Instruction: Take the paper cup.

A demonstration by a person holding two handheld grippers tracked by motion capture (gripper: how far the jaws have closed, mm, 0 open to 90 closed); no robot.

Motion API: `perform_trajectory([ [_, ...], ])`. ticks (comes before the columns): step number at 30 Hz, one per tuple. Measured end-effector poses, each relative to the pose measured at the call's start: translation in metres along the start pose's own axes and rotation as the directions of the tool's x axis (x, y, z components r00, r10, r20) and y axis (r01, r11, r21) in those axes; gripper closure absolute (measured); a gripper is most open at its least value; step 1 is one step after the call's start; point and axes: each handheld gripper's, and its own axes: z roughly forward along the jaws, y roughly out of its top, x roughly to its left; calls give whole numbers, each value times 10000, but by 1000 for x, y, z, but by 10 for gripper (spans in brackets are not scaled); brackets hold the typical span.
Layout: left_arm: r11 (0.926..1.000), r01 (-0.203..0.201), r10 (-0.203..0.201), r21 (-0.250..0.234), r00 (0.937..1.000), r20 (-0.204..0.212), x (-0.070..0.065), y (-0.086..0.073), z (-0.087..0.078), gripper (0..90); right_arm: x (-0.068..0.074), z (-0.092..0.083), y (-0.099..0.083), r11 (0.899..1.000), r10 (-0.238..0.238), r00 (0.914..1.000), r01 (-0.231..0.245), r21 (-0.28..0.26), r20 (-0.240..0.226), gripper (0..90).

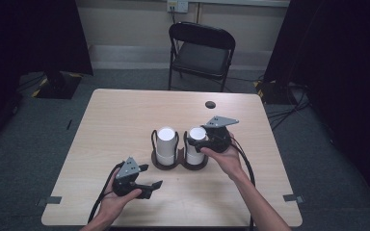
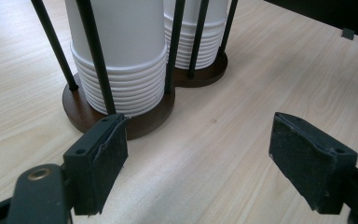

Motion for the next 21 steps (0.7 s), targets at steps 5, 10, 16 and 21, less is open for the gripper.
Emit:
perform_trajectory([
  [5, 10000, -19, 19, 7, 10000, -2, 0, 0, 0, 192, 1, 0, 0, 10000, -54, 10000, 54, 19, -29, 327],
  [10, 10000, -37, 37, 11, 10000, 3, 0, 0, -1, 192, 1, 0, 1, 10000, -82, 10000, 82, 16, -23, 331],
  [16, 10000, -9, 9, 7, 10000, -4, 0, 0, 0, 192, 1, -1, 2, 9999, -163, 9999, 163, -55, -23, 334],
  [21, 10000, -34, 34, 27, 10000, -6, 0, 0, 0, 192, 2, -4, 4, 9995, -228, 9997, 228, -226, -27, 335],
])
